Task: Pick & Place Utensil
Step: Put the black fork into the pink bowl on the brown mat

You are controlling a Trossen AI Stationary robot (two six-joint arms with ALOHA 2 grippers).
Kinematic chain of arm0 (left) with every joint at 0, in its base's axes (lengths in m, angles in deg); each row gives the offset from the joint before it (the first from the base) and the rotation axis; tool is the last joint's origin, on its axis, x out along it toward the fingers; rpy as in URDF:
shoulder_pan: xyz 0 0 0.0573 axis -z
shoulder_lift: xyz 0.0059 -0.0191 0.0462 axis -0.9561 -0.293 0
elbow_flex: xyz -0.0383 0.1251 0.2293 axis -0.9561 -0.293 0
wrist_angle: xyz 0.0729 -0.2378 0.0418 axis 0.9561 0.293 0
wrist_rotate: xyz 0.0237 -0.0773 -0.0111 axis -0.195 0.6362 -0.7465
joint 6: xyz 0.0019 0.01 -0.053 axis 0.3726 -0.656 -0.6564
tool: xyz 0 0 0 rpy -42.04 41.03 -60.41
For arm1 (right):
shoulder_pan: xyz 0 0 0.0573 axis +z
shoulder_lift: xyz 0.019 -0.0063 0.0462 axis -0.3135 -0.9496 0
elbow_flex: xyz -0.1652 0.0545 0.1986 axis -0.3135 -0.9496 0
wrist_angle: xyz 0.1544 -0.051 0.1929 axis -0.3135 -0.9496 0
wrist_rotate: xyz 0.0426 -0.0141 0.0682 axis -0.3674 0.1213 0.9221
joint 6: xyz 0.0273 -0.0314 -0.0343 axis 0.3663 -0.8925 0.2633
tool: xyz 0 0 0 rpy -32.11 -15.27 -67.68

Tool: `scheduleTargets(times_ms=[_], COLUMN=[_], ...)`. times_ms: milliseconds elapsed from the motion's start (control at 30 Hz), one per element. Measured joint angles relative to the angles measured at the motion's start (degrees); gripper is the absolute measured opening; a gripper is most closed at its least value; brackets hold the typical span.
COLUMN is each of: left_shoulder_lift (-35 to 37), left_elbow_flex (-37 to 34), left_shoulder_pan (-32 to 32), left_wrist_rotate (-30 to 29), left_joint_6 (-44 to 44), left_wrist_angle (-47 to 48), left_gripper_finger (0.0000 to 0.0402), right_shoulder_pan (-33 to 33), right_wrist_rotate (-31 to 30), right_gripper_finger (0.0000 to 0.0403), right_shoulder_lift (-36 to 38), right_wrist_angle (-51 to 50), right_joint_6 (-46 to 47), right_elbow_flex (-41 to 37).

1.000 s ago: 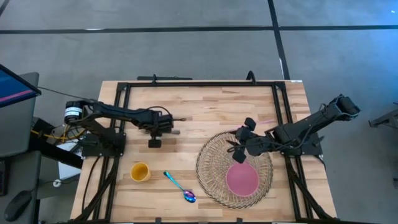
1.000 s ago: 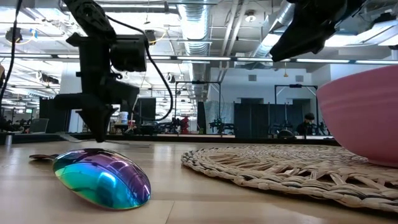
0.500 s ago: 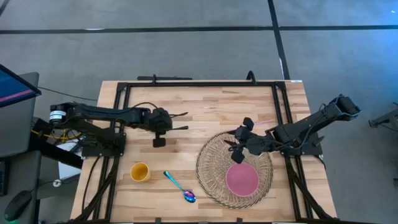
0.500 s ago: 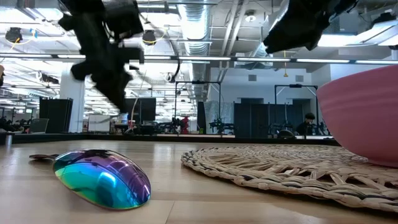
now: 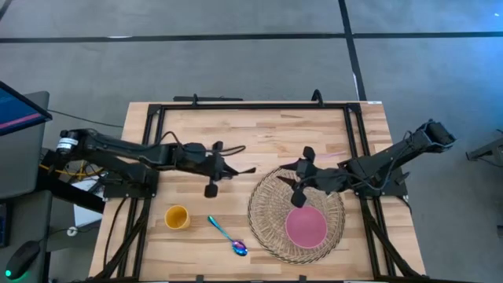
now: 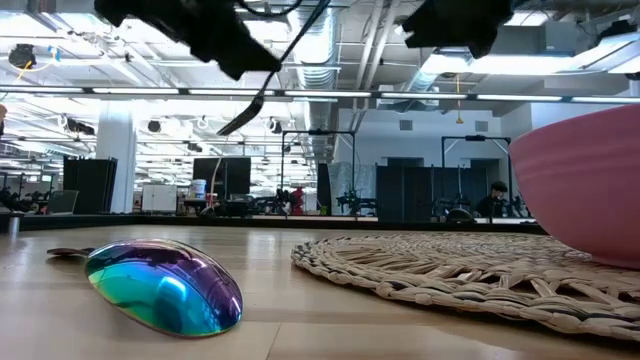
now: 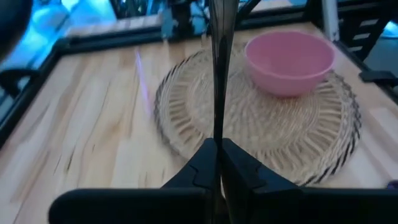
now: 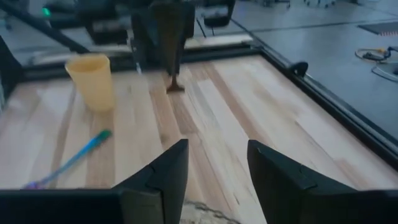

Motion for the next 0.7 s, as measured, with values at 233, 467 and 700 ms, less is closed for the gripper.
scheduleTargets(times_ms=[233,467,700], left_shoulder_lift=[-5.21,-8.29,-8.2], left_elbow_flex=[0.0,0.02,0.02], left_shoulder_pan=[0.95,0.95,0.95], left_wrist_rotate=[-0.03,-0.04,-0.04], left_joint_6=[1.06,-0.16,-0.21], left_wrist_angle=[-9.65,-13.25,-13.75], left_gripper_finger=[0.0011,0.0012,0.0012], right_shoulder_pan=[-1.78,-3.32,-6.62], right_wrist_rotate=[6.02,8.97,9.02], right_gripper_finger=[0.0149,0.0143,0.0142], right_shoulder_lift=[-6.33,-16.51,-21.14], right_wrist_angle=[13.9,27.24,32.13], right_joint_6=[-7.45,-16.31,-17.98], right_elbow_flex=[0.04,0.82,2.03])
